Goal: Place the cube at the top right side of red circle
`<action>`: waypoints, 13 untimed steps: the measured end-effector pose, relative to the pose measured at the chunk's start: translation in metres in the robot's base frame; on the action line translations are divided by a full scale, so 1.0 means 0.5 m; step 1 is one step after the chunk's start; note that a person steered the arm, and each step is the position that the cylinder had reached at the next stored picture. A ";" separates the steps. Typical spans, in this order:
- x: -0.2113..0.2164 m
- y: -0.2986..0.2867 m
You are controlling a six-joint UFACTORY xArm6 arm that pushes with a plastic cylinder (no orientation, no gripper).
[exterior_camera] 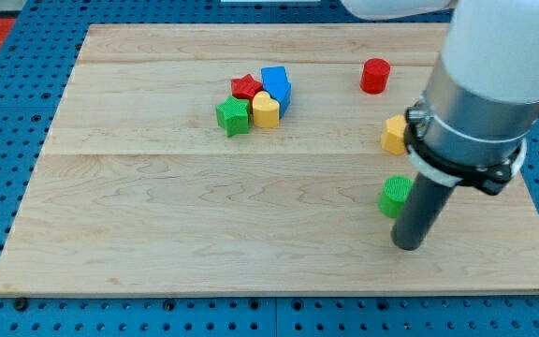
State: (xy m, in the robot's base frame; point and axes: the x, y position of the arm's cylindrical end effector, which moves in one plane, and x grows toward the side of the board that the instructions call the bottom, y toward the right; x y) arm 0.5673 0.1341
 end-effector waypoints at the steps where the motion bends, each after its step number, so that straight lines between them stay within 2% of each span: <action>1: -0.017 -0.100; 2: -0.098 -0.225; 3: -0.191 -0.270; 4: -0.243 -0.256; 5: -0.247 -0.256; 7: -0.310 -0.220; 8: -0.334 -0.262; 9: -0.433 -0.292; 10: -0.475 -0.361; 11: -0.503 -0.359; 12: -0.523 -0.218; 13: -0.531 -0.205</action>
State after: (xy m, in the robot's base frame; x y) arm 0.3019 0.0317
